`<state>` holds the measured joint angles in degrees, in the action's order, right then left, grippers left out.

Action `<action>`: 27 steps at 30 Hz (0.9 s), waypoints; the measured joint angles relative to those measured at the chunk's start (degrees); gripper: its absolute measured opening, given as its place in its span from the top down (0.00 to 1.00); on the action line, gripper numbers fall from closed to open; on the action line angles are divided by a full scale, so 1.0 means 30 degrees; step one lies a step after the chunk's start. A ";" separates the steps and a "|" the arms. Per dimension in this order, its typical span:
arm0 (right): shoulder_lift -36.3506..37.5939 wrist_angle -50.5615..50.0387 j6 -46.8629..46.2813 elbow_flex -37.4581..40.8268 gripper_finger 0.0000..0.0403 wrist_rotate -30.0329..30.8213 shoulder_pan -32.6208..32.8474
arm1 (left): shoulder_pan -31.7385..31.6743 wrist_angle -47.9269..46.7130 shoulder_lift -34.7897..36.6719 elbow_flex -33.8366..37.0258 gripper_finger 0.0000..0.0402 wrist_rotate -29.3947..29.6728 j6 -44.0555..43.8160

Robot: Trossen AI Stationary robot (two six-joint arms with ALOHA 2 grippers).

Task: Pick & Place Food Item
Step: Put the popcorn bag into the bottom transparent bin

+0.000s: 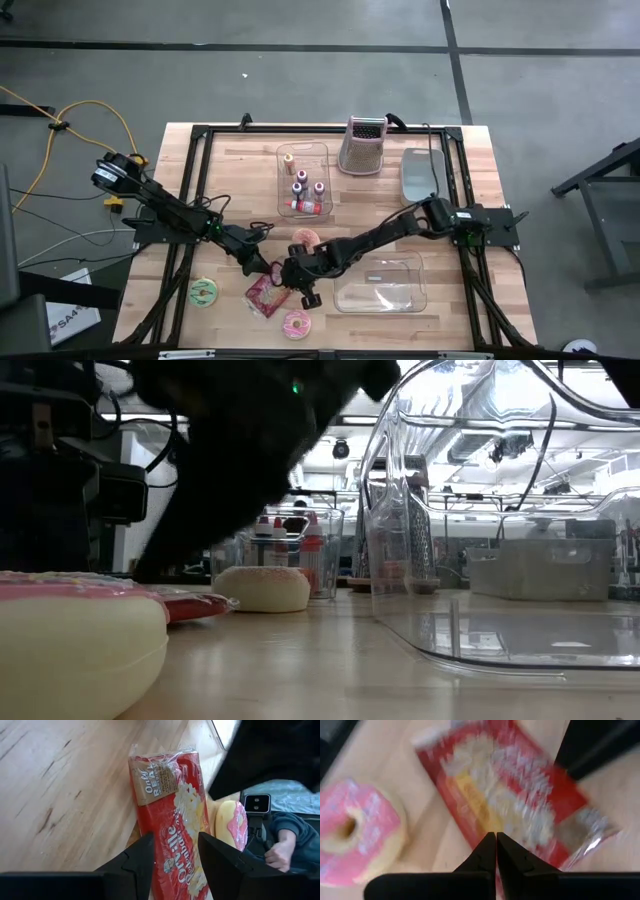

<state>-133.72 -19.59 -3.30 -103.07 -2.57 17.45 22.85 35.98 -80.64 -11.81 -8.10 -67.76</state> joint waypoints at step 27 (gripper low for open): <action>-0.0966 0.0777 -0.0332 -0.0044 0.99 -0.0281 0.0015 | -0.0015 -0.1533 0.0007 -0.0044 0.64 -0.0131 -0.1442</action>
<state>-136.62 -17.26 -4.29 -103.20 -3.41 17.50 22.81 31.38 -80.62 -11.94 -8.49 -72.08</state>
